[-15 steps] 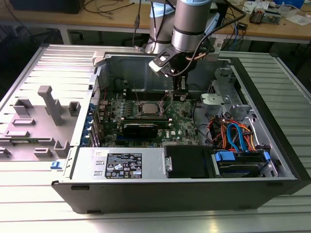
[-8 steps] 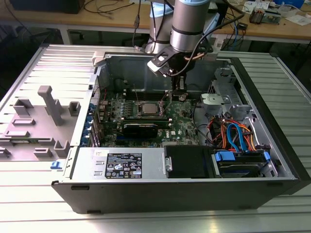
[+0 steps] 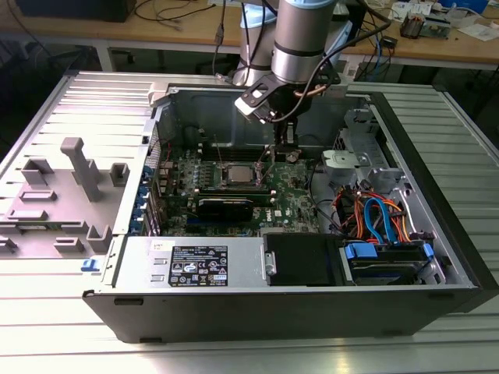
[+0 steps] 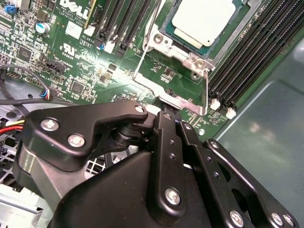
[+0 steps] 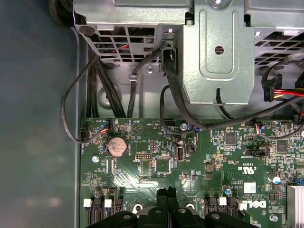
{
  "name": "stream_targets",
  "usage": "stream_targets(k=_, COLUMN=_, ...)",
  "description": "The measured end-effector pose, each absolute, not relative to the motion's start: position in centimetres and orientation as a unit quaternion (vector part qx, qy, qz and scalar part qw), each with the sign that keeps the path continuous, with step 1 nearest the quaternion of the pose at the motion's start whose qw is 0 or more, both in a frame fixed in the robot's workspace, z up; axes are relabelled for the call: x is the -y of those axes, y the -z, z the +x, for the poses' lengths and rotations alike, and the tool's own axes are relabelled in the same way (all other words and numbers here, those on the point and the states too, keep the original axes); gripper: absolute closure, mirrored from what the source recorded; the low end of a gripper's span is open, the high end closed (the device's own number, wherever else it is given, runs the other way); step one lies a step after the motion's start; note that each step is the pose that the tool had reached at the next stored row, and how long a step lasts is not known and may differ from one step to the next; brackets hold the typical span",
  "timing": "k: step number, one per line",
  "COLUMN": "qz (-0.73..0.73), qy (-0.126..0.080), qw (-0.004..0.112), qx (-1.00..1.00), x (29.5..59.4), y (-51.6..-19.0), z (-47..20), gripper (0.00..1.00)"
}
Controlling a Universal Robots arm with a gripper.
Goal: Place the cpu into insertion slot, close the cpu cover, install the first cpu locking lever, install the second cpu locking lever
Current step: 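Close the cpu cover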
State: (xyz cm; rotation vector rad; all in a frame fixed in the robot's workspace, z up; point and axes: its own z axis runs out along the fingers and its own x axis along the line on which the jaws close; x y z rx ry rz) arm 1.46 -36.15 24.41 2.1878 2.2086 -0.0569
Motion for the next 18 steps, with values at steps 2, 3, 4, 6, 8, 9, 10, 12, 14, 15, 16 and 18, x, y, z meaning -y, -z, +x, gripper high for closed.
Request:
stream_targets(k=2, qz=0.704, qy=0.018, qw=0.016, qx=-0.71, x=36.15, y=-24.41, z=1.42, gripper=0.89)
stream_targets(k=3, qz=0.704, qy=0.018, qw=0.016, qx=-0.71, x=36.15, y=-24.41, z=1.26, gripper=0.89)
stream_targets(k=4, qz=0.704, qy=0.018, qw=0.016, qx=-0.71, x=36.15, y=-24.4, z=1.13, gripper=0.89)
stream_targets(k=6, qz=0.704, qy=0.018, qw=0.016, qx=-0.71, x=36.15, y=-24.4, z=1.11, gripper=0.89)
stream_targets(k=8, qz=0.704, qy=0.018, qw=0.016, qx=-0.71, x=36.15, y=-24.4, z=1.09, gripper=0.89)
stream_targets(k=9, qz=0.704, qy=0.018, qw=0.016, qx=-0.71, x=36.15, y=-24.4, z=1.07, gripper=0.89)
stream_targets(k=10, qz=0.704, qy=0.018, qw=0.016, qx=-0.71, x=36.15, y=-24.4, z=1.06, gripper=0.89)
stream_targets(k=12, qz=0.704, qy=0.018, qw=0.016, qx=-0.71, x=36.15, y=-24.4, z=1.02, gripper=0.89)
stream_targets(k=14, qz=0.704, qy=0.018, qw=0.016, qx=-0.71, x=36.15, y=-24.4, z=0.95, gripper=0.89)
stream_targets(k=15, qz=0.704, qy=0.018, qw=0.016, qx=-0.71, x=36.15, y=-24.4, z=0.91, gripper=0.89)
stream_targets(k=16, qz=0.704, qy=0.018, qw=0.016, qx=-0.71, x=36.15, y=-24.4, z=0.86, gripper=0.89)
stream_targets(k=18, qz=0.704, qy=0.018, qw=0.016, qx=-0.71, x=36.15, y=-24.4, z=0.77, gripper=0.89)
